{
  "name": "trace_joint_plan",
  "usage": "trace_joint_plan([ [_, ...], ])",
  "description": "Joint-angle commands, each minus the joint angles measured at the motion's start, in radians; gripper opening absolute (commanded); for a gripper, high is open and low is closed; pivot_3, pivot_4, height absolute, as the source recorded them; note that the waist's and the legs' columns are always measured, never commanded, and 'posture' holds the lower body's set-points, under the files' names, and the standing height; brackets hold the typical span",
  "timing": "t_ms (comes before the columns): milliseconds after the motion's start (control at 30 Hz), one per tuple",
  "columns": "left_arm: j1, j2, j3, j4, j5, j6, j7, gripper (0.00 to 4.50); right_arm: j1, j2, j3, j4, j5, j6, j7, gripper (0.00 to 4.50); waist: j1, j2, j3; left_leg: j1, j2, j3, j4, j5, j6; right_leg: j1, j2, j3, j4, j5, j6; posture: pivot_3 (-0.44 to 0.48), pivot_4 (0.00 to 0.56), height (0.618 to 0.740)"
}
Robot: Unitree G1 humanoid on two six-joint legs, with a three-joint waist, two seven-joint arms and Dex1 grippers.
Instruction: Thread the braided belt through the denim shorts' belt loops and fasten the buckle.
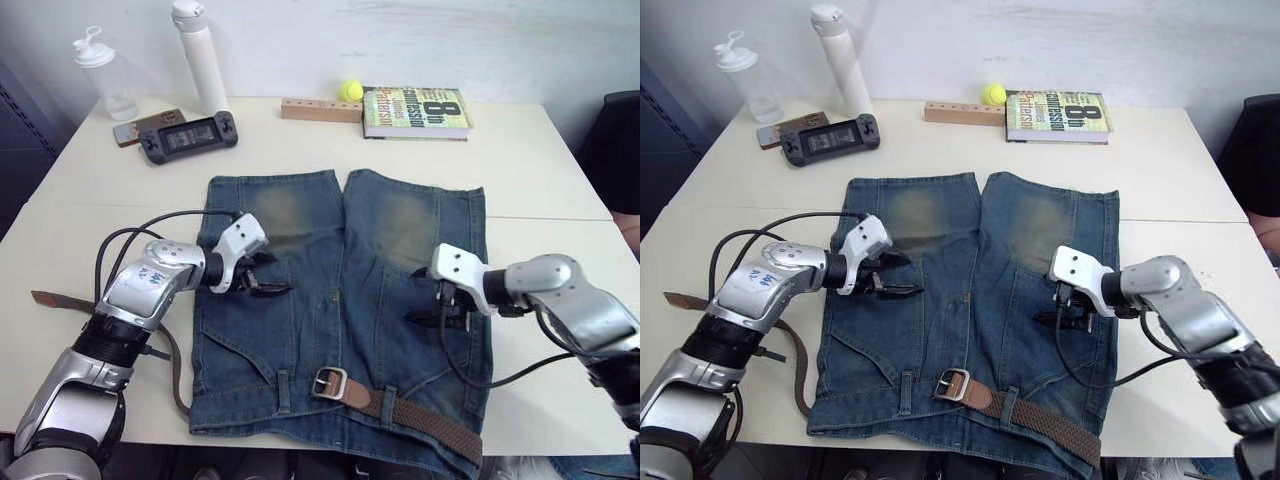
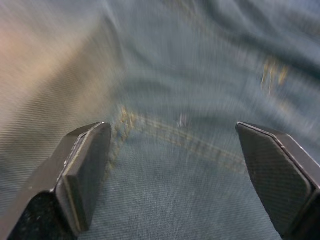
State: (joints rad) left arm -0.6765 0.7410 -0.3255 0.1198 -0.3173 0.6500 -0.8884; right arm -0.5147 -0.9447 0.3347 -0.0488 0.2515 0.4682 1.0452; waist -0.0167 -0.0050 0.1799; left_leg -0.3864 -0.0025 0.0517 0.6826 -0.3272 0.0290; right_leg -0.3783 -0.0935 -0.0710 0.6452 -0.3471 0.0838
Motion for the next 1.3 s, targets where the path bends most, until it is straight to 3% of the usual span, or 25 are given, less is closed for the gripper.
trace_joint_plan([
  [33,-0.004,0.025,-0.077,0.025,0.092,0.023,-0.063,4.38,0.005,0.036,0.046,0.071,-0.097,-0.017,-0.003,4.5,-0.003,-0.002,-0.002,0.001,0.0,0.0,0.0,0.0,0.0,0.001,0.0,0.0,0.0,0.0,0.0,0.0,0.15,0.738],
  [167,0.031,0.055,-0.148,0.009,0.166,0.021,-0.125,4.38,0.041,0.045,0.075,0.067,-0.145,0.023,0.015,4.5,-0.011,-0.005,-0.006,0.008,0.0,0.0,0.0,0.0,0.0,0.008,0.0,0.001,0.0,0.0,0.0,0.0,0.15,0.738],
  [200,0.033,0.047,-0.148,0.011,0.176,0.03,-0.12,4.14,0.048,0.054,0.066,0.061,-0.139,0.044,0.007,4.26,-0.011,-0.005,-0.008,0.013,0.0,0.0,-0.002,0.0,0.0,0.013,0.0,0.001,-0.002,0.0,0.0,0.0,0.15,0.738],
  [300,0.039,0.018,-0.141,0.016,0.204,0.048,-0.098,3.28,0.065,0.066,0.057,0.036,-0.131,0.105,0.002,3.36,-0.011,-0.007,-0.017,0.022,0.001,-0.002,-0.006,-0.003,-0.001,0.022,-0.001,0.001,-0.009,-0.001,0.0,0.0,0.15,0.738],
  [567,0.082,-0.009,-0.035,-0.086,0.147,0.126,-0.123,0.08,0.089,0.087,-0.019,-0.079,-0.049,0.303,-0.001,0.01,-0.01,-0.006,-0.027,0.035,0.001,-0.004,-0.015,-0.006,0.0,0.036,-0.001,0.003,-0.019,-0.001,-0.001,0.0,0.15,0.738],
  [800,0.088,-0.022,0.109,-0.187,0.042,0.223,-0.11,0.02,0.072,0.079,-0.096,-0.211,0.034,0.408,0.022,0.0,-0.008,-0.005,-0.026,0.027,0.0,-0.008,-0.017,-0.006,-0.001,0.026,-0.001,0.003,-0.019,-0.002,-0.003,0.0,0.15,0.738],
  [933,0.029,-0.03,0.202,-0.19,0.009,0.233,-0.072,0.02,-0.065,0.07,-0.179,-0.233,0.1,0.474,0.041,0.0,-0.008,-0.001,-0.02,0.011,-0.001,-0.008,-0.014,-0.003,0.0,0.013,-0.001,0.002,-0.015,-0.001,0.0,0.0,0.15,0.738],
  [1067,-0.069,-0.086,0.244,-0.058,0.054,0.146,0.033,0.02,-0.224,0.081,-0.156,-0.119,0.043,0.397,0.022,0.0,-0.005,0.002,-0.006,-0.002,-0.002,-0.009,0.0,-0.001,0.0,0.001,-0.001,0.002,-0.007,-0.001,0.0,0.0,0.15,0.738],
  [1300,-0.275,-0.195,0.205,0.367,0.183,-0.136,0.129,0.02,-0.436,0.188,-0.024,0.286,-0.163,0.092,-0.022,0.0,-0.005,-0.001,-0.004,-0.004,-0.003,-0.009,0.001,0.001,0.0,0.0,-0.001,-0.002,-0.001,0.0,0.002,0.0,0.15,0.738],
])
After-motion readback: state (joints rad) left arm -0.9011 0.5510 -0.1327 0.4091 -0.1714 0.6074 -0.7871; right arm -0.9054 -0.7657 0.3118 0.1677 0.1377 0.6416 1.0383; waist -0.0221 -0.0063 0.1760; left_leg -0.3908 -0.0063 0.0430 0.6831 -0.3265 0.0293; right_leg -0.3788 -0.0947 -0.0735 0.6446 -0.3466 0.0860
